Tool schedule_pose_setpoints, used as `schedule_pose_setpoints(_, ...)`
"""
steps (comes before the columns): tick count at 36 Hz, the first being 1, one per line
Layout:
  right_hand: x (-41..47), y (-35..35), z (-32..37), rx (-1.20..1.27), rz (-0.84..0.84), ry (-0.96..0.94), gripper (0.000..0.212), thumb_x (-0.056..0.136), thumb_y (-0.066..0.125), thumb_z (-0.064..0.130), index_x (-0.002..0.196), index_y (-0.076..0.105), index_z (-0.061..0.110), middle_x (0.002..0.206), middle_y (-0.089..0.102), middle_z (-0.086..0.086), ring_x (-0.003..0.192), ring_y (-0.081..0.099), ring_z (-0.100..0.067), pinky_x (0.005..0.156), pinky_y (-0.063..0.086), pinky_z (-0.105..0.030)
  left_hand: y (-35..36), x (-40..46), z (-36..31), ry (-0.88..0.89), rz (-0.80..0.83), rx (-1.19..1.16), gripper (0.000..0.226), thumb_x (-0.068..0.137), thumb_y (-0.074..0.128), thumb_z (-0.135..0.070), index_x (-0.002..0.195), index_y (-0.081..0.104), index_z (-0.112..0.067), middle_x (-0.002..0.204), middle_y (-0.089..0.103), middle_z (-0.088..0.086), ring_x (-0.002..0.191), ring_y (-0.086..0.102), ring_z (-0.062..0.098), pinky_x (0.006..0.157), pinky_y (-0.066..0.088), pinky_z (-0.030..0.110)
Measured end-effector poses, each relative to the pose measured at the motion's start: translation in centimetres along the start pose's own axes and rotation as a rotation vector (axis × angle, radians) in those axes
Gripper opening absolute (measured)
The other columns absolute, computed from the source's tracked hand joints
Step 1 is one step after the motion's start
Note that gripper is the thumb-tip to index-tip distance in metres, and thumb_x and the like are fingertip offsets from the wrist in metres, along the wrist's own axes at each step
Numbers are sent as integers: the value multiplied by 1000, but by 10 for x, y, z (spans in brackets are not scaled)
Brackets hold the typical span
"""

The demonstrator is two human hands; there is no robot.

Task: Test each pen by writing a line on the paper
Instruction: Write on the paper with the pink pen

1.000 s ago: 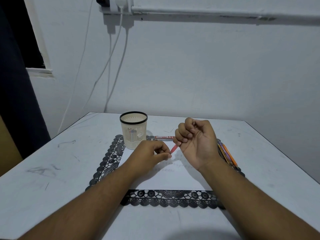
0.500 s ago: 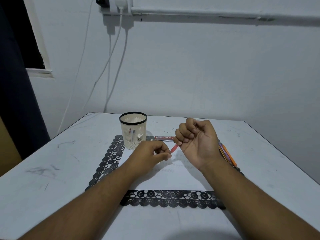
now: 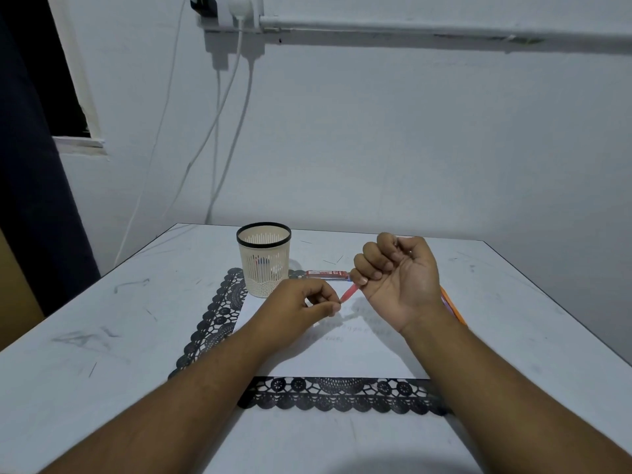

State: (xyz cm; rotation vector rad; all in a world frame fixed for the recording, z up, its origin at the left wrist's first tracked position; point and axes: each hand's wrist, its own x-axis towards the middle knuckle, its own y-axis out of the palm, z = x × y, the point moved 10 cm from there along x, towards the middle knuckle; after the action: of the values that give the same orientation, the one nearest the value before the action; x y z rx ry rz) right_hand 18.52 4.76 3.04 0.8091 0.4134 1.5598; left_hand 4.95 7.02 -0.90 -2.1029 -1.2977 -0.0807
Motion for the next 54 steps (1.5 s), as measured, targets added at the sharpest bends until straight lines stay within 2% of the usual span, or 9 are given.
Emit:
schedule_pose_setpoints(8, -2, 8, -1, -50, 66, -7, 27, 85, 39, 26, 60, 31, 19, 61, 21, 0, 60, 15, -18, 57, 21, -33, 1, -1, 2, -26, 16, -3, 12, 92, 75, -15, 83, 74, -22, 75, 71, -12, 66, 57, -2, 64, 42, 13)
schedule_pose_setpoints(12, -1, 10, -2, -41, 93, -6, 29, 86, 39, 28, 60, 33, 19, 60, 23, 0, 60, 16, -18, 57, 22, -33, 1, -1, 1, -35, 12, -11, 9, 93, 74, -17, 85, 74, -22, 78, 73, -7, 68, 58, -1, 65, 42, 14)
schedule_pose_setpoints(19, -1, 11, -1, -47, 99, -22, 28, 85, 39, 28, 59, 33, 19, 58, 24, 1, 60, 15, -18, 56, 23, -32, 1, 0, 1, -41, 14, -31, 15, 93, 74, -14, 82, 72, -25, 76, 72, -11, 66, 59, -1, 67, 46, 19)
schedule_pose_setpoints(29, -2, 14, -3, -46, 137, -3, 30, 86, 38, 29, 58, 34, 19, 58, 24, 1, 59, 16, -18, 59, 17, -35, 1, -2, 2, -49, 18, -64, 11, 92, 75, -13, 84, 75, -20, 77, 73, -8, 68, 60, 3, 70, 49, 24)
schedule_pose_setpoints(39, -3, 17, -4, -82, 177, 47, 27, 84, 41, 28, 60, 31, 19, 58, 23, 1, 57, 17, -18, 57, 20, -34, 7, -3, 3, -65, 52, -102, 11, 90, 76, -14, 81, 76, -21, 74, 69, -9, 66, 53, 4, 66, 42, 20)
schedule_pose_setpoints(45, -3, 16, -2, -58, 150, -3, 27, 89, 40, 30, 67, 43, 15, 60, 27, 0, 59, 18, -17, 58, 21, -34, 1, 0, 2, -32, 33, -39, 10, 92, 76, -18, 83, 77, -22, 77, 74, -9, 69, 59, 6, 69, 46, 25)
schedule_pose_setpoints(49, -3, 15, -2, -80, 82, -38, 24, 96, 43, 28, 78, 50, 15, 65, 38, -3, 58, 32, -19, 58, 33, -32, 2, 0, 2, -32, 15, -43, 11, 93, 75, -16, 83, 75, -21, 77, 74, -7, 67, 58, 4, 67, 46, 22)
schedule_pose_setpoints(51, -2, 11, -1, -98, 36, -51, 28, 102, 41, 27, 80, 52, 14, 69, 45, -5, 61, 43, -21, 65, 40, -34, -1, 0, 3, -29, -11, -38, 8, 93, 75, -16, 85, 75, -19, 78, 74, -6, 67, 59, 3, 66, 46, 20)
schedule_pose_setpoints(54, -1, 9, -3, -105, 10, -44, 29, 102, 41, 28, 79, 52, 14, 69, 42, -5, 63, 44, -22, 72, 39, -37, -6, 0, 4, -33, -45, -31, 6, 92, 76, -17, 86, 75, -18, 80, 73, -1, 67, 57, 2, 65, 45, 16)
